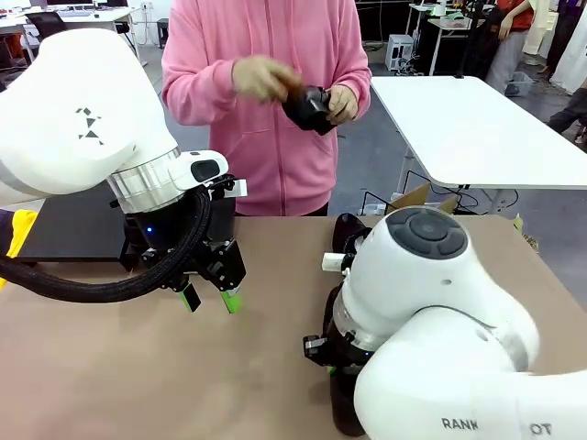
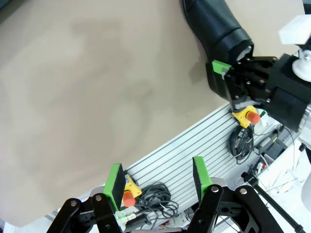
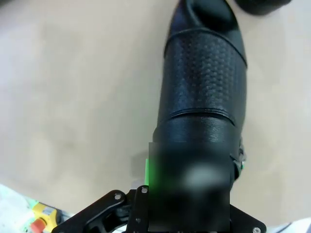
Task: Organize the shoes by placing them on the stand.
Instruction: Pick up one Shoe and place it in the middle of the table.
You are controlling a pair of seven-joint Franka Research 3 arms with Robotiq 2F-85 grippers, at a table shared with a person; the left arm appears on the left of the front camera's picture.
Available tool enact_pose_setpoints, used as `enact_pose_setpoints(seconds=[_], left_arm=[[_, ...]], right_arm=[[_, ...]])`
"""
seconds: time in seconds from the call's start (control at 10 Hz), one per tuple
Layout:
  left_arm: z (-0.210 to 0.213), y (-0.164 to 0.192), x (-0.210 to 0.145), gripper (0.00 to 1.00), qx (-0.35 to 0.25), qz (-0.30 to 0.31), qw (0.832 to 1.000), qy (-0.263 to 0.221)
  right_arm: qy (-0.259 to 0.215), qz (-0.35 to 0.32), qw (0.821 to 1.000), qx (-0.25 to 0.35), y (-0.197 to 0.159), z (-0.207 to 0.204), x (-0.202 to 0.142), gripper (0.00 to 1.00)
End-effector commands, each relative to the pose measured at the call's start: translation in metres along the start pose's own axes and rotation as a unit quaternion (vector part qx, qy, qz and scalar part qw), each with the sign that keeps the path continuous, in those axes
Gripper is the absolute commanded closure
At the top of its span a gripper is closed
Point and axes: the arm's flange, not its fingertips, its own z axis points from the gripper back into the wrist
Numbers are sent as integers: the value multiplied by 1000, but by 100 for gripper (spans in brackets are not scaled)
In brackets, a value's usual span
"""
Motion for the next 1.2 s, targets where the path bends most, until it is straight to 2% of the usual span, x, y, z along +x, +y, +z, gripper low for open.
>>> enact_pose_setpoints(seconds=[0.0, 0.4, 0.5, 0.8, 1.0, 1.1], left_arm=[[-1, 1, -3, 27, -12, -1, 1000, -7], [-1, 1, -3, 27, -12, -1, 1000, -7], [-1, 1, -3, 27, -12, -1, 1000, -7], [-1, 1, -3, 27, -12, -1, 1000, -7], [-1, 1, -3, 27, -12, -1, 1000, -7], [-1, 1, -3, 27, -12, -1, 1000, -7]], right_arm=[[-11, -14, 1000, -12, -26, -20, -22, 88], [-20, -28, 999, -3, -32, -1, -17, 10], [-16, -28, 999, 0, -33, 3, -17, 0], [1, -32, 999, 27, -33, 31, -15, 0], [34, -33, 996, 81, -34, 61, -14, 0], [-4, -37, 999, 27, -1, 24, 9, 0]])
